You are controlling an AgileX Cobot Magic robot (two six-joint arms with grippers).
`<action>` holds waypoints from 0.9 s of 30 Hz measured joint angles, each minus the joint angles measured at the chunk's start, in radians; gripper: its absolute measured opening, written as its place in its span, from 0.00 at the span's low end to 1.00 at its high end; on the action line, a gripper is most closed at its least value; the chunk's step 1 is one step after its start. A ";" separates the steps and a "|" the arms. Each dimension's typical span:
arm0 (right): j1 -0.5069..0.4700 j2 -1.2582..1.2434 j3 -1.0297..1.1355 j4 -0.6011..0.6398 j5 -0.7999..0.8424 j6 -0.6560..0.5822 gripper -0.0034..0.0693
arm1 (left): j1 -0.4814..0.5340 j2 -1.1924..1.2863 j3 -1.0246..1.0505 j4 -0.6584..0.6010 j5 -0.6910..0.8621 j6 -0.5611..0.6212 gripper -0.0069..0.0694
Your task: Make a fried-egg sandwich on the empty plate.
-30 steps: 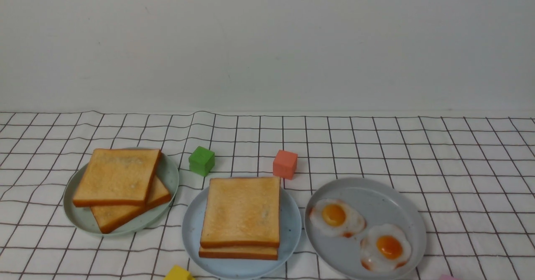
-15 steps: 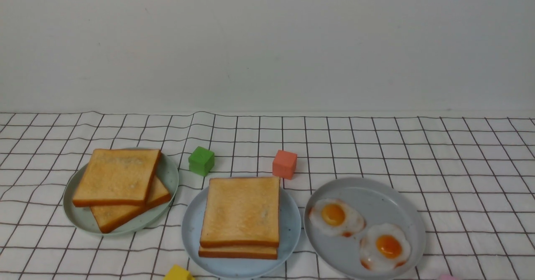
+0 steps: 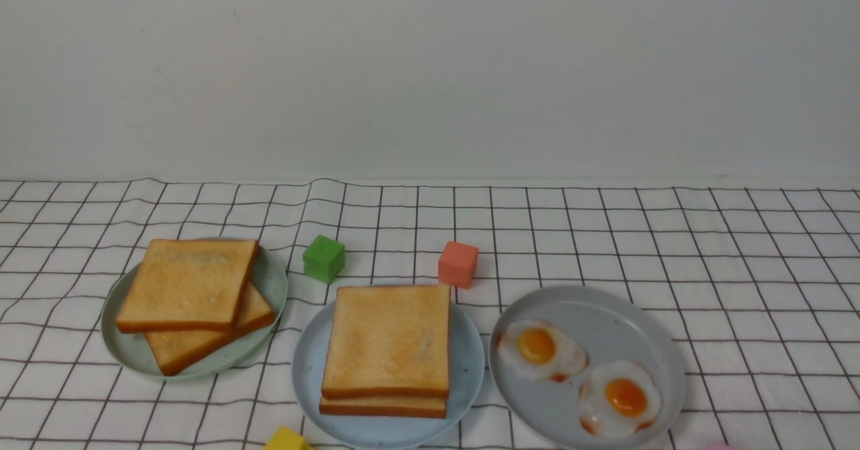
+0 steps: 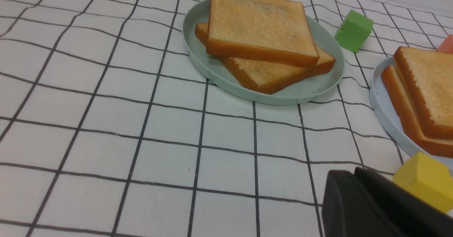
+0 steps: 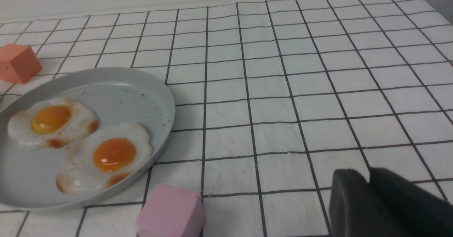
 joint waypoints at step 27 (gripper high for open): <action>-0.001 0.000 0.000 -0.003 0.000 0.000 0.23 | 0.000 0.000 0.000 0.000 0.000 0.000 0.15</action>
